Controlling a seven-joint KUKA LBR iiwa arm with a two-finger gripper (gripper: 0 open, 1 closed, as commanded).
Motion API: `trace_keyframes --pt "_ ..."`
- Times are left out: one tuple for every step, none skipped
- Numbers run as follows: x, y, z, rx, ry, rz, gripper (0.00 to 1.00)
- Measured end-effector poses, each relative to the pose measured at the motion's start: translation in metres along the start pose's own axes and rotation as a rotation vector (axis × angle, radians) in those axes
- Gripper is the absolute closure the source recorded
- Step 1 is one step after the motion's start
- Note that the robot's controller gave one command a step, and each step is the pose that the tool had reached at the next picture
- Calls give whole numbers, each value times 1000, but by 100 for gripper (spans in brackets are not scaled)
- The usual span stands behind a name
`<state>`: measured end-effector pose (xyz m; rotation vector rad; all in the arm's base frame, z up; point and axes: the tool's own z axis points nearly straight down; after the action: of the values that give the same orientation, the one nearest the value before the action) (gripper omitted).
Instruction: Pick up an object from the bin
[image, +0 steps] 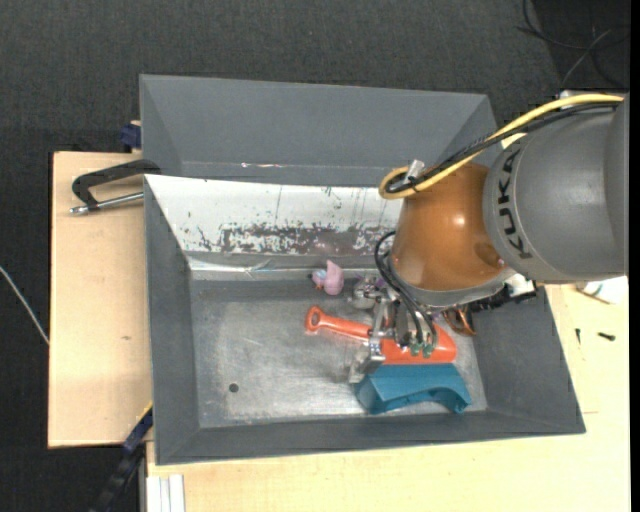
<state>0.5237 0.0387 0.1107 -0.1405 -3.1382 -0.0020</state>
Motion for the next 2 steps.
trace_keyframes --pt "0 0 0 0 0 0 0" --pt "-1 -5 36 -2 -5 145 100"
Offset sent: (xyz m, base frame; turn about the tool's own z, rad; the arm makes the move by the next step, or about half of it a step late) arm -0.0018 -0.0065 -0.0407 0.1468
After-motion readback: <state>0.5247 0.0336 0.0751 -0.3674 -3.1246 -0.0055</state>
